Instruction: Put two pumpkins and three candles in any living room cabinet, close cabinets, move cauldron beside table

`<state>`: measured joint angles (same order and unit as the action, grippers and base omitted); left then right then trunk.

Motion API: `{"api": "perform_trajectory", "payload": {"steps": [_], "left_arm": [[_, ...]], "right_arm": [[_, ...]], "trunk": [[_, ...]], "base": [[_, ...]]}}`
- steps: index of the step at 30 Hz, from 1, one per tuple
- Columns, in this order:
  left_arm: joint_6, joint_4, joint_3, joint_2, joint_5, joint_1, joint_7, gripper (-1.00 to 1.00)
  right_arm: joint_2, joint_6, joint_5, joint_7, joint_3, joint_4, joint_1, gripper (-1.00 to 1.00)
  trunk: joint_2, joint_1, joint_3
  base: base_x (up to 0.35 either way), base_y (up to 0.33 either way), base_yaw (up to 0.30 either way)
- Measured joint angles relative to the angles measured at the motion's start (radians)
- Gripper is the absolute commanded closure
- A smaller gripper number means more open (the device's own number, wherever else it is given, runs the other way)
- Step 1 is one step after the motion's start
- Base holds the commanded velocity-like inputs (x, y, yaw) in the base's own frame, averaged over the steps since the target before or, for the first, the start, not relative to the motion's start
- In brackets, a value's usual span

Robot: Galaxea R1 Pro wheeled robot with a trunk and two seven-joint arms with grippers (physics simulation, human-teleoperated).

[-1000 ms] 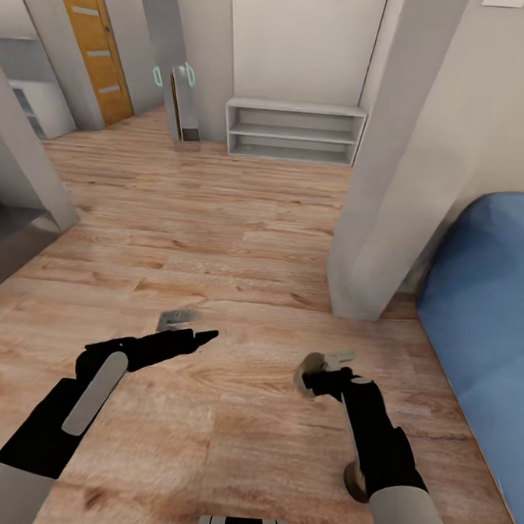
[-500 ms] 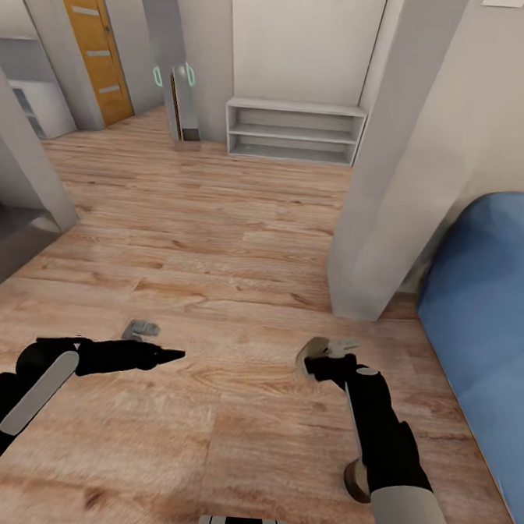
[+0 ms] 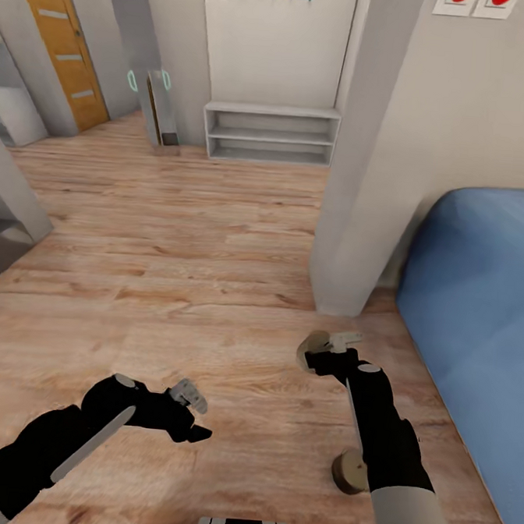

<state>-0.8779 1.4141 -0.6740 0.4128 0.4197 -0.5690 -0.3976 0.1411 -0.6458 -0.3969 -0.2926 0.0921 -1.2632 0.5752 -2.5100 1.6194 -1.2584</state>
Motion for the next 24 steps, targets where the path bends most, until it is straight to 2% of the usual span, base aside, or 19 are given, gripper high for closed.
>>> {"api": "perform_trajectory", "payload": {"steps": [2,4,6,15,20,24], "left_arm": [[0.0,-0.001,-0.013,-0.024,-0.049,0.0,0.0,-1.0],[-0.001,-0.003,-0.027,-0.06,-0.136,0.0,-0.001,-1.0],[0.0,-0.004,-0.034,-0.073,-0.167,0.0,-0.002,-1.0],[0.002,-0.004,-0.038,-0.101,-0.183,0.0,-0.002,-1.0],[0.008,-0.004,-0.036,-0.101,-0.184,0.001,-0.003,-1.0],[0.01,-0.003,-0.035,-0.101,-0.183,0.0,-0.003,-1.0]], "right_arm": [[0.0,0.0,0.0,0.0,0.0,0.001,0.0,1.0],[0.0,0.0,-0.001,0.0,-0.001,0.005,0.0,1.0],[0.0,0.0,-0.001,0.0,-0.001,0.007,-0.001,1.0],[0.0,0.0,-0.001,0.0,-0.001,0.013,-0.001,1.0],[0.0,0.0,-0.001,0.0,-0.001,0.014,-0.002,1.0],[0.0,0.0,0.0,0.001,-0.002,0.014,-0.002,1.0]], "trunk": [[0.0,0.0,0.002],[0.0,0.0,0.005],[0.0,0.0,0.007],[0.0,0.0,0.018],[0.0,0.0,0.023],[0.0,0.0,0.025]], "base": [[0.0,0.0,-0.213],[0.0,0.0,-0.213],[0.0,0.0,-0.213],[0.0,0.0,-0.213],[0.0,0.0,-0.191],[0.0,0.0,-0.038]]}}
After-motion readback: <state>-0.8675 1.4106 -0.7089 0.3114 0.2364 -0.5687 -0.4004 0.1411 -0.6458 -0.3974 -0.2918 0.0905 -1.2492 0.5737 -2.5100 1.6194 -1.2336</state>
